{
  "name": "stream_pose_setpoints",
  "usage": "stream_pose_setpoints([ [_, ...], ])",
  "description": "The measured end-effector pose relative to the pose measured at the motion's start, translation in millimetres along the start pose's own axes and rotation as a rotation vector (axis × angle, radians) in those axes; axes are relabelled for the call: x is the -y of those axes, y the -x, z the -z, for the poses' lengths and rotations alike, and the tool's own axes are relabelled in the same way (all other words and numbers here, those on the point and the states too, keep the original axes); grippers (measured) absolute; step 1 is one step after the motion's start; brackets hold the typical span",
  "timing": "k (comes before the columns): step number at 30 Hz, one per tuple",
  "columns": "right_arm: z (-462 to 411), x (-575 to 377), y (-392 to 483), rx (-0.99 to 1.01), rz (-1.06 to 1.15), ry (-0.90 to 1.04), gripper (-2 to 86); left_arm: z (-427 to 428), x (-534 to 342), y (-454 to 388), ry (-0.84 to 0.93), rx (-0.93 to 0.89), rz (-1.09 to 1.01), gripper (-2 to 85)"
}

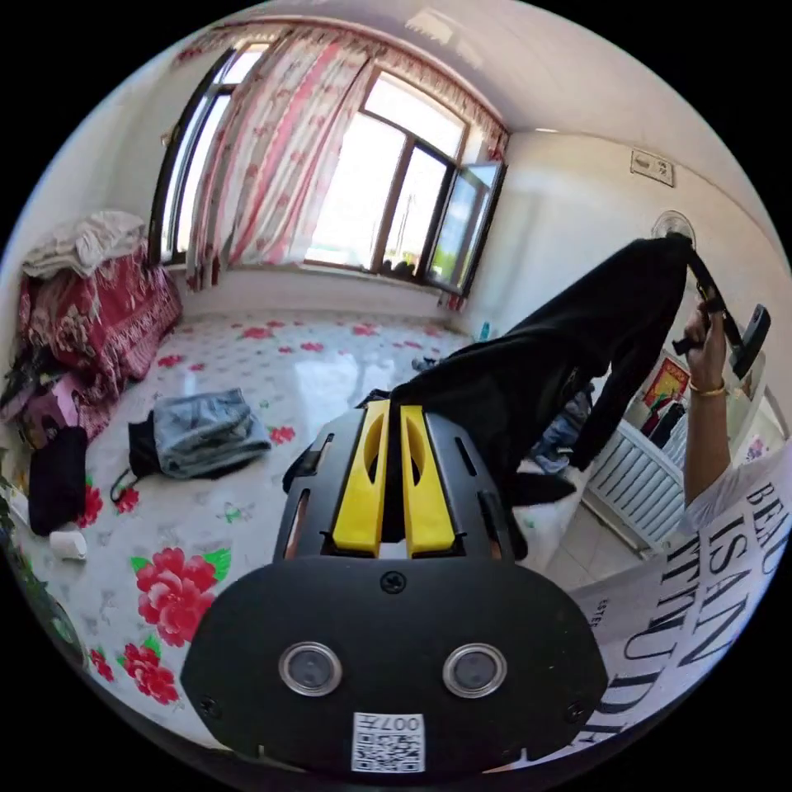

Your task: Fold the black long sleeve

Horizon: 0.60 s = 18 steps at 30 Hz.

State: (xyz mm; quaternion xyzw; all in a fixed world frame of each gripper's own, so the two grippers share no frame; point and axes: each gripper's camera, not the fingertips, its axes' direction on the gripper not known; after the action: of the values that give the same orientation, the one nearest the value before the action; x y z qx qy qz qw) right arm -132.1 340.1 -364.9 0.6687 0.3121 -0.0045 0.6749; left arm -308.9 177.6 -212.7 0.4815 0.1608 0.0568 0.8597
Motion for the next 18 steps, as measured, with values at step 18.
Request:
stream_pose_setpoints([
  [18,-167,-41,-77,0.050,-0.106,0.285,2.6,-35,121,-54,-0.154,0.310,-0.227,3.4],
])
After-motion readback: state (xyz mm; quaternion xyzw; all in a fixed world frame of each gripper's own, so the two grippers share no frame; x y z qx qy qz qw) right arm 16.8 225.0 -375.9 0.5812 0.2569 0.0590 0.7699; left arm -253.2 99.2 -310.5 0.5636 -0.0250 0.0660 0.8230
